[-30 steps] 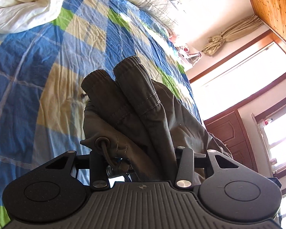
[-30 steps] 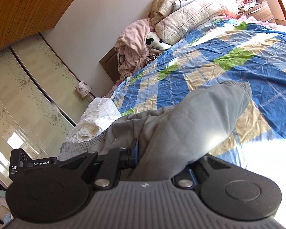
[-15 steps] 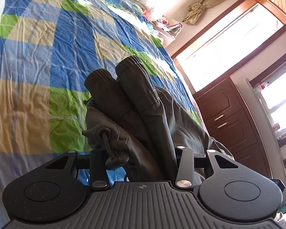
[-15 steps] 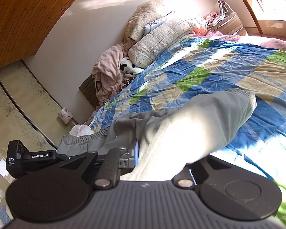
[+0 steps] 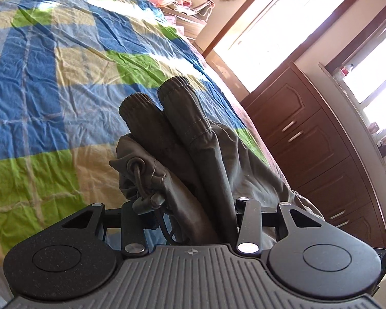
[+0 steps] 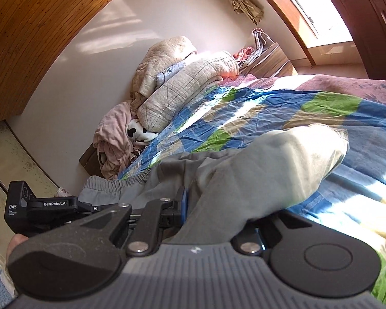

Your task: Fold clothes

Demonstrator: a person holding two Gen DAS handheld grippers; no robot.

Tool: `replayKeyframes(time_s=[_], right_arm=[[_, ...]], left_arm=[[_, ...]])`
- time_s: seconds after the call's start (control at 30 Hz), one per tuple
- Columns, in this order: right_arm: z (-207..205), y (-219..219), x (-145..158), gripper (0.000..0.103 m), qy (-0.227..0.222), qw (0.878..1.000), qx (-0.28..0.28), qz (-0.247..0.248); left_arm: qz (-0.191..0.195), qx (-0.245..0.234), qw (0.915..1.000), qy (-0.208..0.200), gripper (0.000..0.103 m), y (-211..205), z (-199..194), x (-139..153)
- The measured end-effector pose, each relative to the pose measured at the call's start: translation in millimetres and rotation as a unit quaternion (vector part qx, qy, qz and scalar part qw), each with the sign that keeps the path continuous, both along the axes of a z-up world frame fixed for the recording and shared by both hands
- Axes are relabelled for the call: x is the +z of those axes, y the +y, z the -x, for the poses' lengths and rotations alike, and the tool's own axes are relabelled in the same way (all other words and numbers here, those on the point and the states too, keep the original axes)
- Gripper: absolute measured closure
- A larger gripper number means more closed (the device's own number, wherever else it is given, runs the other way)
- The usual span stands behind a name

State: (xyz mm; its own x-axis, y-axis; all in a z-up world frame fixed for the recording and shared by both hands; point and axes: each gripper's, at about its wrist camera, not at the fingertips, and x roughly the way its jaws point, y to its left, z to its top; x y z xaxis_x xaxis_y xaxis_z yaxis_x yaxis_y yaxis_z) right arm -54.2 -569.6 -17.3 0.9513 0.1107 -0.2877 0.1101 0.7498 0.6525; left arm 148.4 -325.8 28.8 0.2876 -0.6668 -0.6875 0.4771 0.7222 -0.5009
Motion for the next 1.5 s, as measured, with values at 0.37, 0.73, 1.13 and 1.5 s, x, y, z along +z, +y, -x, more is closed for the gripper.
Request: replayKeyframes(time_s=[0.37,0.73,1.13,1.5], right_arm=[[4,-35,-1,0.086,-0.007,0.997,-0.072,0.026],[-14,-63,-2,0.087,-0.015,0.990,-0.124,0.071],[-37,-73,-11,0.087,-0.013,0.978,-0.160,0.136],[-50,-73,-73,0.088,0.055,0.965,-0.184,0.180]], left_arm=[[-0.010,-0.052,0.9985,-0.017,0.056,-81,-25,-2],[-0.009,-0.075,0.9967,-0.029,0.057,-145,-55,0],[-0.009,-0.073,0.9960,-0.050,0.057,-189,-80,-9],[-0.038,-0.061,0.9974,0.004,0.056,-207,-95,-103]])
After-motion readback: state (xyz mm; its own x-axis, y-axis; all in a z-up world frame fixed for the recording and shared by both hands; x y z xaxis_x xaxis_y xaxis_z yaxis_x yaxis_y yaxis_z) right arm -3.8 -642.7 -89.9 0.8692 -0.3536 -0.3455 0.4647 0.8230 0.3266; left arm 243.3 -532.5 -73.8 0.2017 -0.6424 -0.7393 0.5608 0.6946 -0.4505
